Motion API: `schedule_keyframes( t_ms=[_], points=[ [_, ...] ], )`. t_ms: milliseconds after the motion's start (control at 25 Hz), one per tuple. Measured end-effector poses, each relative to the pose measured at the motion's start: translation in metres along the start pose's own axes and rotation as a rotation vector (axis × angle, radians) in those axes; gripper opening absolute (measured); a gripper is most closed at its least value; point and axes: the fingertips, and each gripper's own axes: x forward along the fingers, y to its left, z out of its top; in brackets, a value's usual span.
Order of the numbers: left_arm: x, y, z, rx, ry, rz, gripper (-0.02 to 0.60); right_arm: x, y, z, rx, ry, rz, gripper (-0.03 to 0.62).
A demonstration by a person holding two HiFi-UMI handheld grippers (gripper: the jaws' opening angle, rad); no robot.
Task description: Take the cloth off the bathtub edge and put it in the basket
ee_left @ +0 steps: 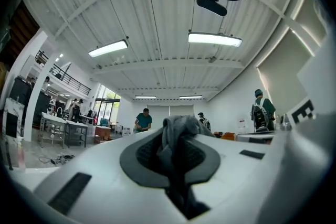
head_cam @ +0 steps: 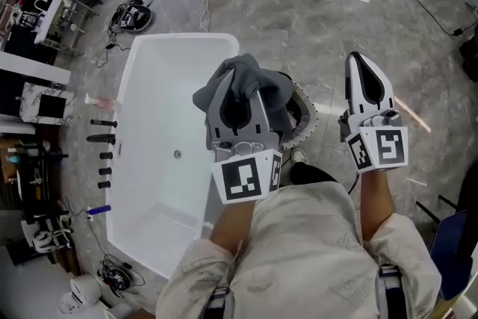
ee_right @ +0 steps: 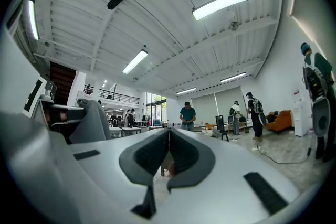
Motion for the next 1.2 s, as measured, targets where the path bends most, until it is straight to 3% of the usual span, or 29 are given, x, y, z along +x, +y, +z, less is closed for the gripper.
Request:
schedule_keyframes(
  t_ms=[320, 480, 880, 1200],
  points=[
    [0.031, -0.065, -0.02, -0.044, 0.017, -0.119, 0.027, -0.013, -0.059, -0.004, -0.002, 0.008, -0.094, -0.012],
    [0.038, -0.085, -0.034, -0.06, 0.035, -0.137, 0.026, -0.02, -0.078, -0.011, -0.002, 0.02, -0.114, -0.012],
    [0.038, -0.059, -0.076, -0.102, 0.127, -0.06, 0.027, -0.012, -0.082, -0.035, 0.012, 0.072, -0.11, -0.012],
    [0.034, -0.039, -0.116, -0.082, 0.208, -0.012, 0.028, 0.006, -0.077, -0.061, 0.035, 0.132, -0.081, -0.012]
  ],
)
